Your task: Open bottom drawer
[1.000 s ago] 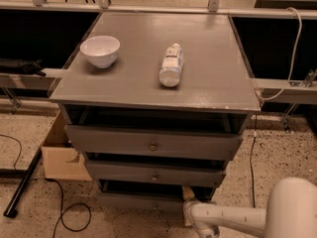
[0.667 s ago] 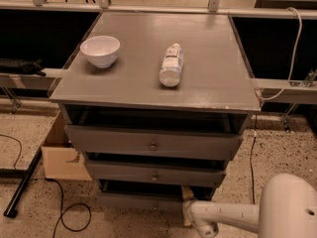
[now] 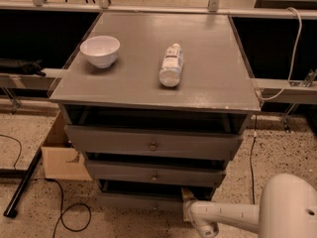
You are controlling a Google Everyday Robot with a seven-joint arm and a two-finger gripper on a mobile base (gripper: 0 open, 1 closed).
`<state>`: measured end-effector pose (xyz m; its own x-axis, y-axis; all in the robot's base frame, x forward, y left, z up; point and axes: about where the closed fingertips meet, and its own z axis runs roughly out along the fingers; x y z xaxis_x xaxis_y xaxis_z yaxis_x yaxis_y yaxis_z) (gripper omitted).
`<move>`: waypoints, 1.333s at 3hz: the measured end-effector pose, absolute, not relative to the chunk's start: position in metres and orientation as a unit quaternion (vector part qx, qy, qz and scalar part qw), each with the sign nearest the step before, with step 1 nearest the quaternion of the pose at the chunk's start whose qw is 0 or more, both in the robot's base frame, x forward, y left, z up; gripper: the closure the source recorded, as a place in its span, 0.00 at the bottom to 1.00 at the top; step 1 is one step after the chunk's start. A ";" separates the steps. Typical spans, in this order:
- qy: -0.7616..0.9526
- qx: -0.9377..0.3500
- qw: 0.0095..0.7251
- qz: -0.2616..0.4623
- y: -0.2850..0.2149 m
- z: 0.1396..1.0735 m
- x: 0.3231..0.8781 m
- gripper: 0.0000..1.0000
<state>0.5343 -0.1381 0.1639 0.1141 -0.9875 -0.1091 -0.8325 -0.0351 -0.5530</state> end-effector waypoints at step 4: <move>0.652 -0.712 0.211 -0.154 -0.155 0.157 0.482 1.00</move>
Offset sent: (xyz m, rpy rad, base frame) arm -0.0323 -0.0095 -0.0031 -0.0894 0.0549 0.0115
